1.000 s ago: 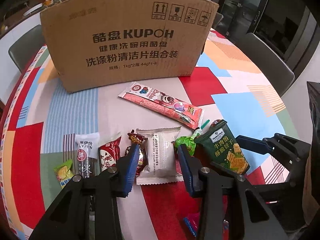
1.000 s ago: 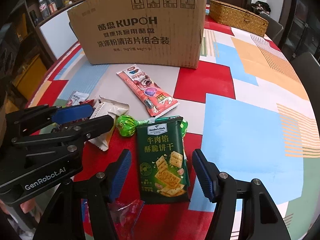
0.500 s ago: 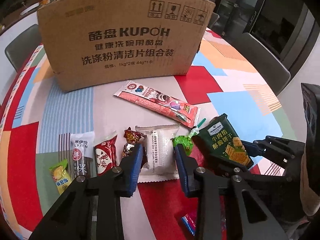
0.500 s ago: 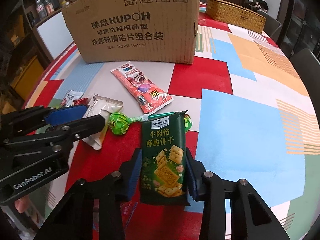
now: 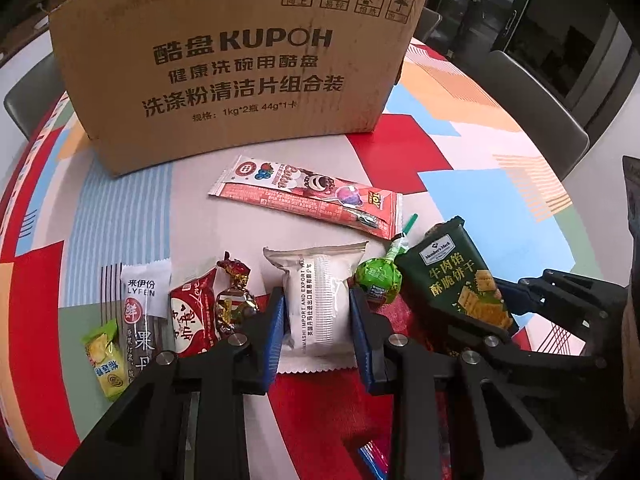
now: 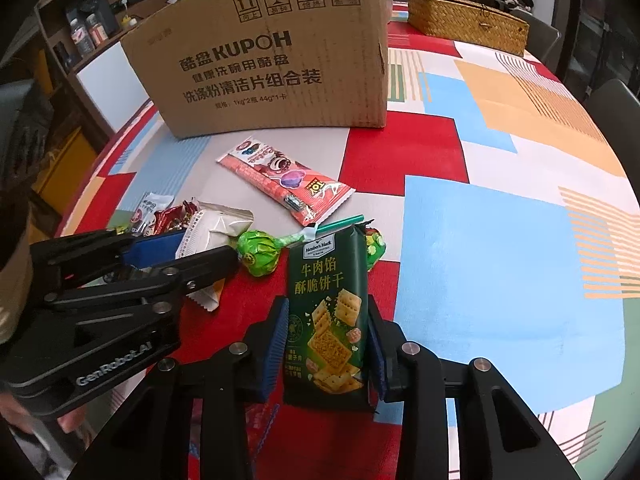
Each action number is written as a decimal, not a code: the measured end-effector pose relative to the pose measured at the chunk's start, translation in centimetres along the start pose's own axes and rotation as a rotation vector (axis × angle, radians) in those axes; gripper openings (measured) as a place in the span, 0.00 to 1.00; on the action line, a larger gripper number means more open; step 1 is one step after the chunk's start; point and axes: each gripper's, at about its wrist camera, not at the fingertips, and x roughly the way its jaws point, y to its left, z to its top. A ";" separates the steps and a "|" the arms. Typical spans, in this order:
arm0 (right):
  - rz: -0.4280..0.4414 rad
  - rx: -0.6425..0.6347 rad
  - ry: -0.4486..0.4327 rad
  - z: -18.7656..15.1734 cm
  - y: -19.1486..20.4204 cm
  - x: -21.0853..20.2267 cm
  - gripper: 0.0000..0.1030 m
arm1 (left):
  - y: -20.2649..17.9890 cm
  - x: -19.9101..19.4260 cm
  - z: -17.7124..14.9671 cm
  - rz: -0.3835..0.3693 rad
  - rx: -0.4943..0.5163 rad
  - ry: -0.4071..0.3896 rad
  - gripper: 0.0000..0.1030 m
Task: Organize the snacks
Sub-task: 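Grasp the white bread bag with the left gripper while the right gripper grasps the green cracker pack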
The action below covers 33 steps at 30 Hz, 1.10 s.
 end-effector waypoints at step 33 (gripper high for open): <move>0.020 0.019 -0.013 0.1 0.3 -0.5 0.18 | 0.0 -3.5 -1.6 -0.007 -0.015 -0.090 0.28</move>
